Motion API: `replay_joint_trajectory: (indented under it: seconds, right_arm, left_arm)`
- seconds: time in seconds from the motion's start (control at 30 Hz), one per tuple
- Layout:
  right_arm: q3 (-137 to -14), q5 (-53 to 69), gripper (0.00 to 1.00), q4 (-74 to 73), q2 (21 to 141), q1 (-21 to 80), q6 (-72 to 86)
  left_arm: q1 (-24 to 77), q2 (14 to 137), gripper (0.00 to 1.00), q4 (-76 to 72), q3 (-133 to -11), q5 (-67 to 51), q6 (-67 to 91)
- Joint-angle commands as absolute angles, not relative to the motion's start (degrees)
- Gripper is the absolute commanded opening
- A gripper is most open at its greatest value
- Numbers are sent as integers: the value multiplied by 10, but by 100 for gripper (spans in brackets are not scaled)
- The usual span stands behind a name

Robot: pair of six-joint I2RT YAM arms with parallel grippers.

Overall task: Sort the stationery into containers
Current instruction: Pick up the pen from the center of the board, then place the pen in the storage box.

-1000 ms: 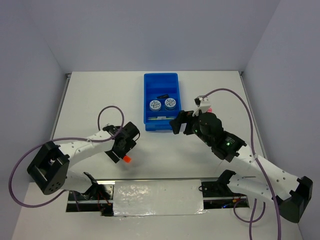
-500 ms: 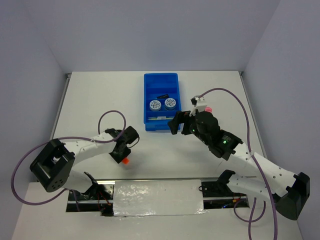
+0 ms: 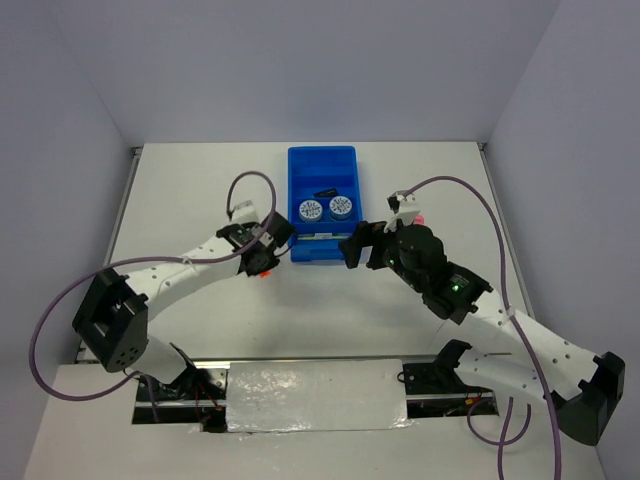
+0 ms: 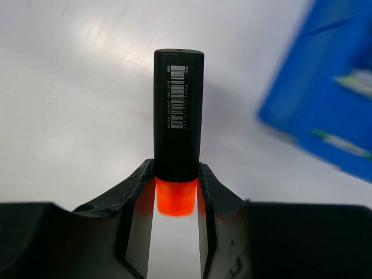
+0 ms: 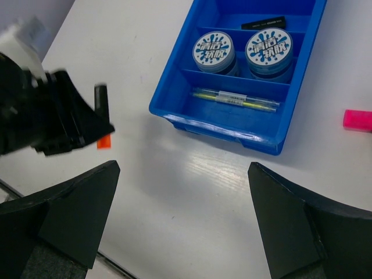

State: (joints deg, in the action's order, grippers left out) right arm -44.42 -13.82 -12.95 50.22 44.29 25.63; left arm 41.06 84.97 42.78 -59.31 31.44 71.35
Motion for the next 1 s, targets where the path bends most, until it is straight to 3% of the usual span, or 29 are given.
replay_joint_trajectory:
  seconds: [0.0,0.13,0.23,0.43,0.7,0.87,0.97]
  right_arm:
    - [-436,-147,100,-105,484,439,245]
    - [-437,-145,100,-113,470,439,238]
    - [-438,-146,100,-125,455,438,232]
    - [-445,-136,100,-150,426,437,216]
    - [-430,-137,100,-157,391,437,201]
    - [-429,-135,100,-156,400,436,198]
    - [-429,-141,100,-150,410,435,196]
  left_arm:
    - [411,846,0,333,-676,373,462]
    - [409,874,0,160,-752,336,181]
    - [409,910,0,58,-783,210,-51]
    - [403,972,0,-64,-793,107,-347]
    - [352,1136,0,23,-950,16,-475]
    - [327,1186,0,29,-974,-21,-491]
    - [319,1201,9,47,-992,-36,-495]
